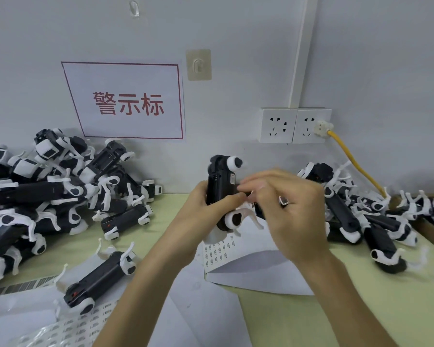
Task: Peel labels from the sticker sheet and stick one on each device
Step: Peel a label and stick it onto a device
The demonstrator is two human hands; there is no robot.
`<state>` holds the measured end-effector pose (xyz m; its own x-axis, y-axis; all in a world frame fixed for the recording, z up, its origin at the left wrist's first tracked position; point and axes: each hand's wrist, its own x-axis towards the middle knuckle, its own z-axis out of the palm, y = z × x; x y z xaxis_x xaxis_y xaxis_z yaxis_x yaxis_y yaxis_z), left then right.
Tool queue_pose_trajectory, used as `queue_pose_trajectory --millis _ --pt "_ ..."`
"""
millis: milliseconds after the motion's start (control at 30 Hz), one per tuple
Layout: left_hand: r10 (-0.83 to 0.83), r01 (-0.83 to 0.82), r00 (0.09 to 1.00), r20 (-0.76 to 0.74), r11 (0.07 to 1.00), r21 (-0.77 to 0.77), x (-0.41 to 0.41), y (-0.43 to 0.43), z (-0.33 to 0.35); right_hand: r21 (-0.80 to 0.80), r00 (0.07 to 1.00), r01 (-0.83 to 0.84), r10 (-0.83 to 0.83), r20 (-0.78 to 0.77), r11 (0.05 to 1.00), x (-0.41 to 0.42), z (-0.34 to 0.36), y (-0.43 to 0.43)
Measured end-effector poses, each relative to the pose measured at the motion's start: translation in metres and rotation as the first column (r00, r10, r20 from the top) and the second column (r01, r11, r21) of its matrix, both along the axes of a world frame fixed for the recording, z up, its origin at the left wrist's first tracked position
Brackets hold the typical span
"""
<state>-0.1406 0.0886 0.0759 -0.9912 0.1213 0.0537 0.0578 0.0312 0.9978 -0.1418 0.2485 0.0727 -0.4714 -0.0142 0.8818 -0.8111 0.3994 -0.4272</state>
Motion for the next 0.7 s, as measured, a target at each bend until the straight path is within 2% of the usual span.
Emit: queue_pose_trajectory --millis 67,133,233,267,333,467,567,700 --pt "-0.031 0.034 0.998 0.051 0.998 -0.056 0.0 -0.001 -0.001 -0.06 0.999 -0.006 0.009 0.05 0.998 -0.001 0.007 0.011" --pt "-0.103 0.109 0.991 0.082 0.991 -0.074 0.003 -0.004 0.001 -0.051 0.962 -0.085 0.096 0.258 0.995 -0.005 0.012 0.022" --pt "-0.234 0.239 0.964 0.127 0.971 -0.026 0.002 -0.002 0.006 -0.016 0.738 -0.354 0.29 0.609 0.935 -0.01 0.012 0.038" --pt "-0.239 0.246 0.958 0.156 0.969 -0.021 0.001 0.002 0.01 -0.04 0.669 -0.422 0.34 0.661 0.906 -0.012 0.009 0.042" --pt "-0.196 0.214 0.949 0.248 0.976 -0.047 -0.004 0.003 0.012 -0.113 0.587 -0.458 0.396 0.706 0.882 -0.014 0.005 0.05" --pt "-0.299 0.285 0.883 0.363 0.954 0.093 -0.007 -0.01 -0.003 -0.175 0.458 -0.515 0.442 0.771 0.839 -0.019 -0.003 0.067" --pt "-0.274 0.23 0.892 0.361 0.96 0.16 -0.012 -0.009 -0.015 -0.269 0.428 -0.44 0.463 0.776 0.857 -0.027 -0.015 0.073" --pt "-0.086 -0.023 0.951 0.298 0.938 0.345 -0.021 -0.007 -0.019 -0.444 0.482 -0.123 0.444 0.755 0.888 -0.038 -0.025 0.095"
